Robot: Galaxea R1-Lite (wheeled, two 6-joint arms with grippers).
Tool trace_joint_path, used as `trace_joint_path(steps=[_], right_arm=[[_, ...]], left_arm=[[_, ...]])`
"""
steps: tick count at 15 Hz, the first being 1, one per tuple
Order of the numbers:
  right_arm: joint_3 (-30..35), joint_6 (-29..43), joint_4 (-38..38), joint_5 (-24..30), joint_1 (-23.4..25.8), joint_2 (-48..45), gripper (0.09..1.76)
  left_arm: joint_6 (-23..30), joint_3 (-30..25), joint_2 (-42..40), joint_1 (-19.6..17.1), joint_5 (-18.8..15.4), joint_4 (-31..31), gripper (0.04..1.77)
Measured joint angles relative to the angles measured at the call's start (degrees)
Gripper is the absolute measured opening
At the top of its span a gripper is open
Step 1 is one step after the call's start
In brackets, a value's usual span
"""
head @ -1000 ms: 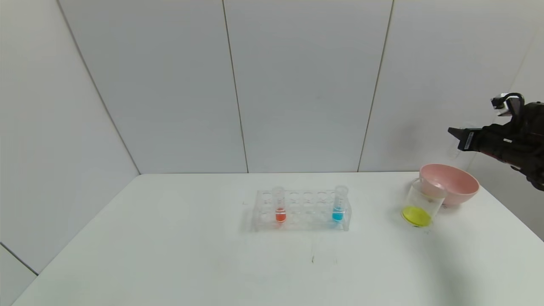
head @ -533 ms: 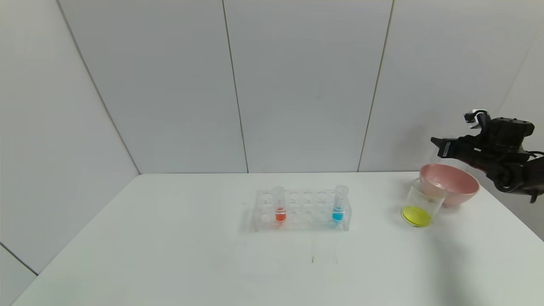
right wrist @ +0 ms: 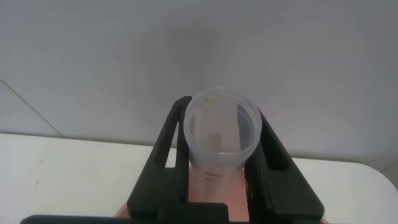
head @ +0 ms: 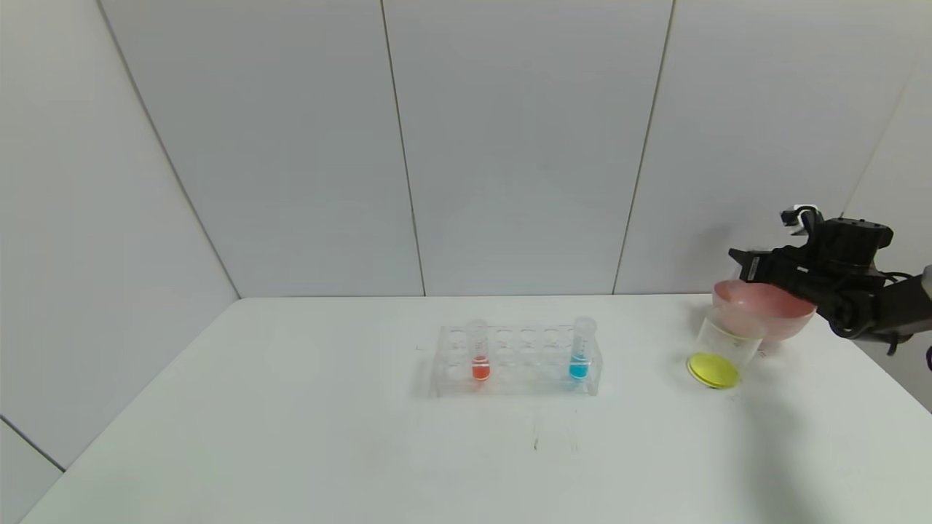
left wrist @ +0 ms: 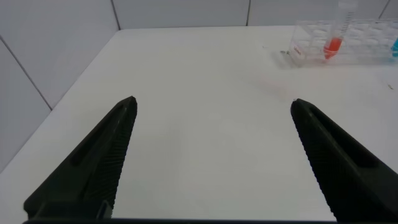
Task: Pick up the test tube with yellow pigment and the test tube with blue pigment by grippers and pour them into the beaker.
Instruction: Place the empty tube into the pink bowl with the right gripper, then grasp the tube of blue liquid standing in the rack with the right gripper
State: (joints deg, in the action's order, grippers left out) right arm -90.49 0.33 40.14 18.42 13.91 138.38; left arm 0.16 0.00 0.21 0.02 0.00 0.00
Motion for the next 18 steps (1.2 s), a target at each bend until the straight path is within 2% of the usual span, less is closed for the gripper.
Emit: trace_joint_path(steps=[6,7,9,12,15,18], right_arm=[[3.1,-0.1,0.5,0.4,0.3,-1.9,0.57],[4.2,-0.3,0.5,0.7,0.3,-2.5,0.61],[5.2,-1.3,0.6,0.7,0.3,-3.3,0.86],[5.4,-1.6,1.0,0.4,0.2,-3.7,1.13],[7.0,-1.6,2.9,0.4,0.0,-4.9,1.32],[12.6,-1.3,4.9,0.5,-1.2,-8.6,1.44]], left_arm=[[0.0,0.0,0.0,0.0,0.0,0.0,1.76],[0.0,0.0,0.0,0.0,0.0,0.0,1.76],[0.0,0.0,0.0,0.0,0.0,0.0,1.76],[0.0,0.0,0.0,0.0,0.0,0.0,1.76],[0.0,0.0,0.0,0.0,0.0,0.0,1.76],[0.0,0.0,0.0,0.0,0.0,0.0,1.76]])
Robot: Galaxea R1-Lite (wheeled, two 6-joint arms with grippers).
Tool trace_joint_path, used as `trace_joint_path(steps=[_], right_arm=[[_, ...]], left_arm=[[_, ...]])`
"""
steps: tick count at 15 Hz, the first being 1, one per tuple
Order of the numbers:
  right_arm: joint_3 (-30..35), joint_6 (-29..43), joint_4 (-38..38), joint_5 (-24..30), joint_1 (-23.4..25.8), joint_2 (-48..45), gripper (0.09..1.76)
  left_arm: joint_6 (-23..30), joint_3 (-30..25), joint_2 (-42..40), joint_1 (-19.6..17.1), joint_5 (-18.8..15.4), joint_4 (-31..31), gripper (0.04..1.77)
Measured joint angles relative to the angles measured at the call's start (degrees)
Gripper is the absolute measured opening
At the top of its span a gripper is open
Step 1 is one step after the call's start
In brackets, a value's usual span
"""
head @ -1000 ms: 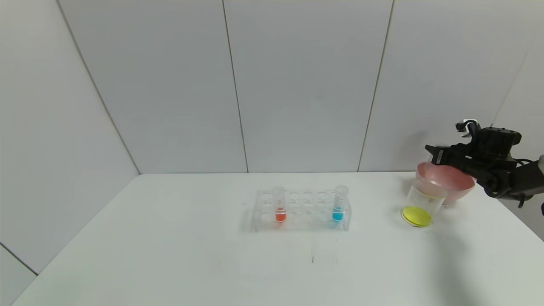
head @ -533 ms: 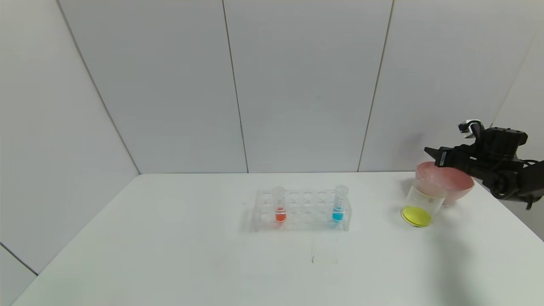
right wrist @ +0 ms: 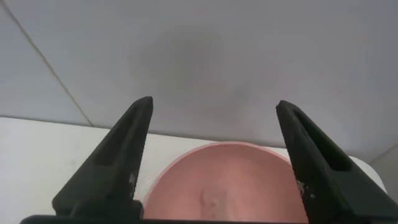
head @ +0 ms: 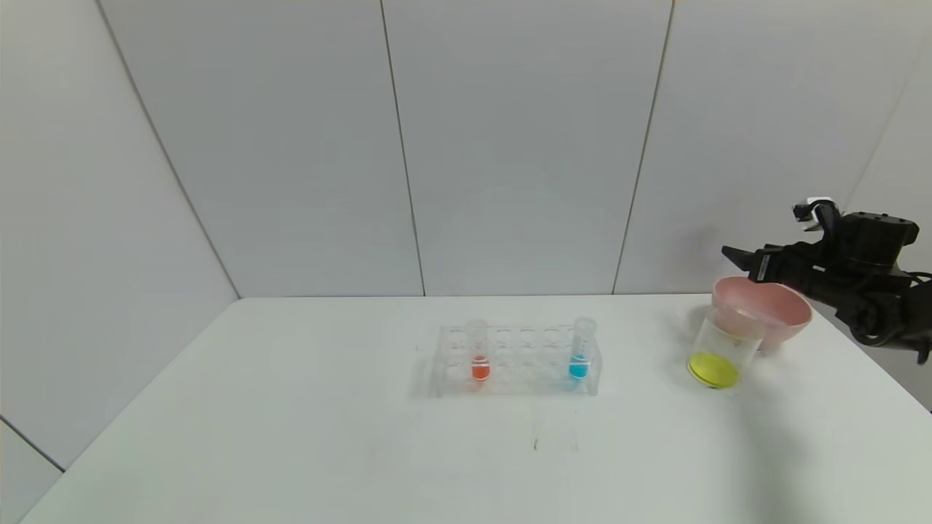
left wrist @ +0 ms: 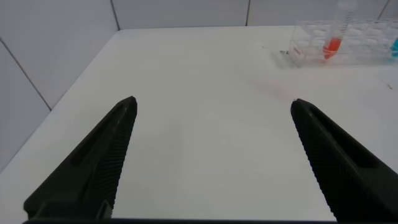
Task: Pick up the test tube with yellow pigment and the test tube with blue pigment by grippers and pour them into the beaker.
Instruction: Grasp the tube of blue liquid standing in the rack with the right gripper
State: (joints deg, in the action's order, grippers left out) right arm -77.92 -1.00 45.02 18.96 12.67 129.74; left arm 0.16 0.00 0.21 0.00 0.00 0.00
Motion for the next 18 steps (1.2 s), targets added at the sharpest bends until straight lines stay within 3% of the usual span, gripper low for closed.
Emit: trace_joint_path(steps=[4,13,18], right_arm=[[10.5,0.7,8.2,-2.0,-5.1,-7.3,1.55],[35.6,5.1,15.2,-30.7,-28.8,-22.0,1.66],[47.8,6.4,17.3,-38.0,-38.0,-29.1,1.68]], left_arm=[[0.0,0.0,0.0,0.0,0.0,0.0,1.76],[0.0,0.0,0.0,0.0,0.0,0.0,1.76],[0.0,0.0,0.0,0.0,0.0,0.0,1.76]])
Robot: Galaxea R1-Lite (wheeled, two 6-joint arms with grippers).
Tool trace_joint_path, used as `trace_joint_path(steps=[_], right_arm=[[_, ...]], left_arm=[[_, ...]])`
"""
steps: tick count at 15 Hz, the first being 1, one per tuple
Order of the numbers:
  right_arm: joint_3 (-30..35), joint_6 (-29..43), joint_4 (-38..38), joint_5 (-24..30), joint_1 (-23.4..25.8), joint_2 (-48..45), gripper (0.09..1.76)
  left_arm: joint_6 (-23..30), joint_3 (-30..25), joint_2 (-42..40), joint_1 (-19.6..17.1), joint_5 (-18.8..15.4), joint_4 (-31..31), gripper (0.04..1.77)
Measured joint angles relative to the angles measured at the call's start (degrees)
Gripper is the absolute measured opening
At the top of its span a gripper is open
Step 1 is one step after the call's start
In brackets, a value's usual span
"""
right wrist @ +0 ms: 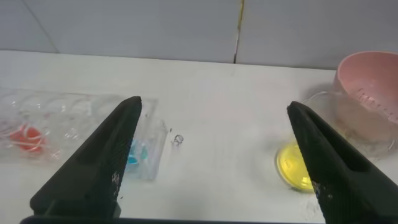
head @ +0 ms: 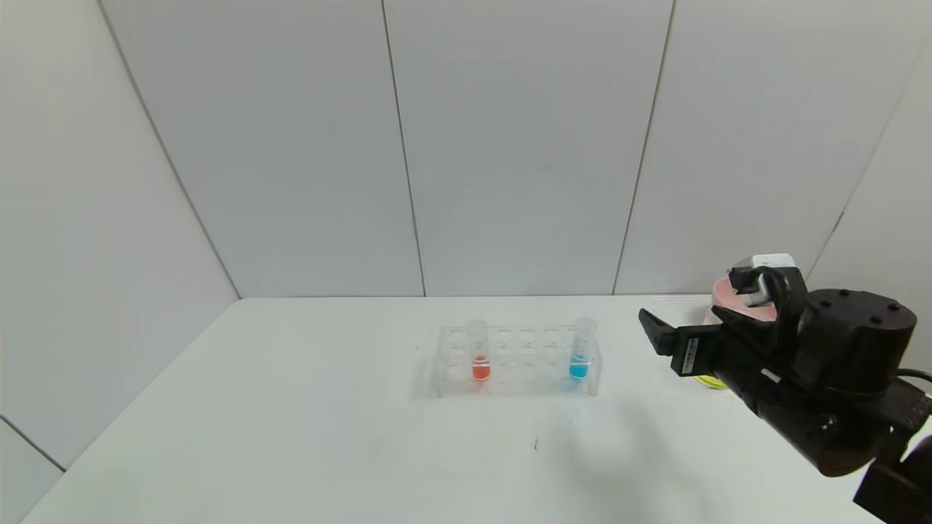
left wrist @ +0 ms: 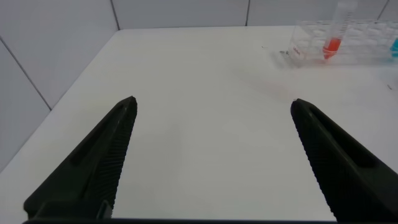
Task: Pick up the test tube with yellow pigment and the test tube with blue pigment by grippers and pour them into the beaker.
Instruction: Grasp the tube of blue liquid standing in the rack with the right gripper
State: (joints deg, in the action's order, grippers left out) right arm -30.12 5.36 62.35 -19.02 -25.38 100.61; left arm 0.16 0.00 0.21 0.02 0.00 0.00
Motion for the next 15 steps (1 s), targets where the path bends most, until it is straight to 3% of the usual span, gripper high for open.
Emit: trace_joint_path(steps=[4,8,11,15], right_arm=[[2.8,3.7,0.9,-12.1,-11.7,-2.2,1.69],[2.8,6.8,1.0,-20.4,-23.0,0.1,1.7],[1.1,8.4,1.3,-24.5,-26.2,3.6,1.7],[0.3,8.8,5.5,-25.2,-26.1,8.3,1.7]], left_arm=[[0.0,0.0,0.0,0.0,0.0,0.0,1.76],[0.0,0.0,0.0,0.0,0.0,0.0,1.76],[0.0,0.0,0.0,0.0,0.0,0.0,1.76],[0.0,0.0,0.0,0.0,0.0,0.0,1.76]])
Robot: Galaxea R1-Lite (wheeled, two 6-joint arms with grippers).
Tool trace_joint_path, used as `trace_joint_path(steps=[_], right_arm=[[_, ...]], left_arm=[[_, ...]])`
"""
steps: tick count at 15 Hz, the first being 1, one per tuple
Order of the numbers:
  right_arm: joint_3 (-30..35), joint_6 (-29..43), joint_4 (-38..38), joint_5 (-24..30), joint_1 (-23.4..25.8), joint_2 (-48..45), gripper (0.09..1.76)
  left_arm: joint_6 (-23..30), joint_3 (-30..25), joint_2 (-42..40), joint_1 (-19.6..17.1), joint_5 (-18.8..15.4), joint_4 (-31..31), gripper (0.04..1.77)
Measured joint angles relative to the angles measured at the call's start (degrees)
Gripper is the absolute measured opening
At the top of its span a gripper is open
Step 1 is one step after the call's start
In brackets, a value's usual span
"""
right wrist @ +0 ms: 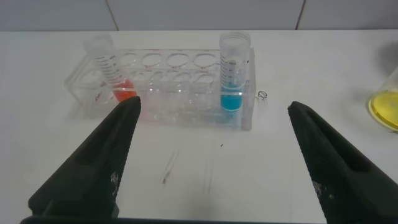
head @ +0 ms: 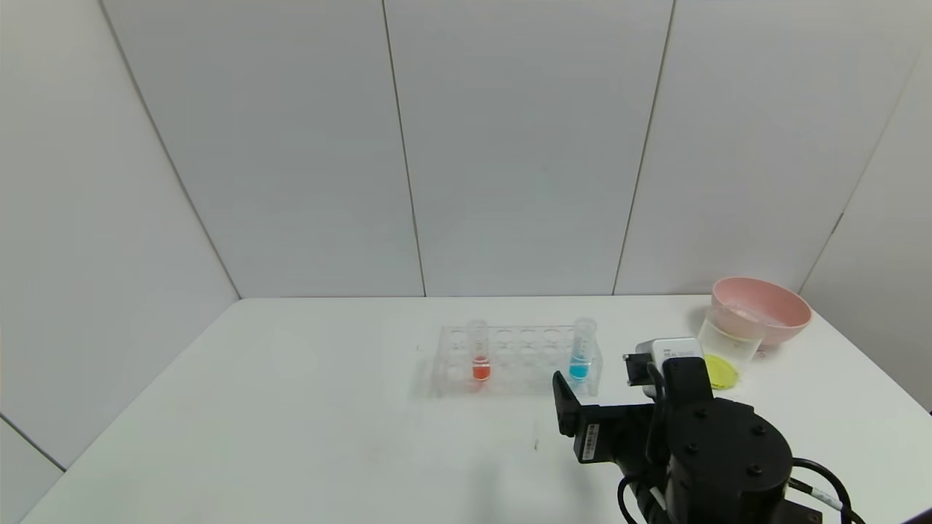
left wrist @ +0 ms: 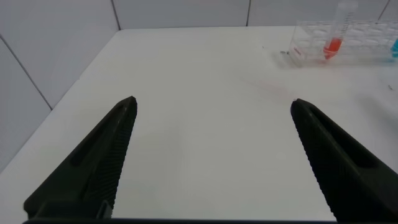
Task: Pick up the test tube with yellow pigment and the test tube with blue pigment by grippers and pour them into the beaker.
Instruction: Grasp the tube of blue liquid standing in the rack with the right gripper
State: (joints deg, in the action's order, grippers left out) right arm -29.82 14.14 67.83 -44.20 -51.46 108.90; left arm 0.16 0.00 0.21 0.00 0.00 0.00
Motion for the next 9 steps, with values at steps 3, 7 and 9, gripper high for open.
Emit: trace_joint_path(steps=[3,7,9], right_arm=[[-1.3,-0.1,0.2,0.5,1.4,2.8,1.7],[-6.0,-3.0,0.1,4.4,5.0,6.1,1.7],[-8.7,-3.9,0.0,6.4,7.1,7.9,1.7]], left_arm=[[0.0,0.0,0.0,0.0,0.0,0.0,1.76],[0.0,0.0,0.0,0.0,0.0,0.0,1.76],[0.0,0.0,0.0,0.0,0.0,0.0,1.76]])
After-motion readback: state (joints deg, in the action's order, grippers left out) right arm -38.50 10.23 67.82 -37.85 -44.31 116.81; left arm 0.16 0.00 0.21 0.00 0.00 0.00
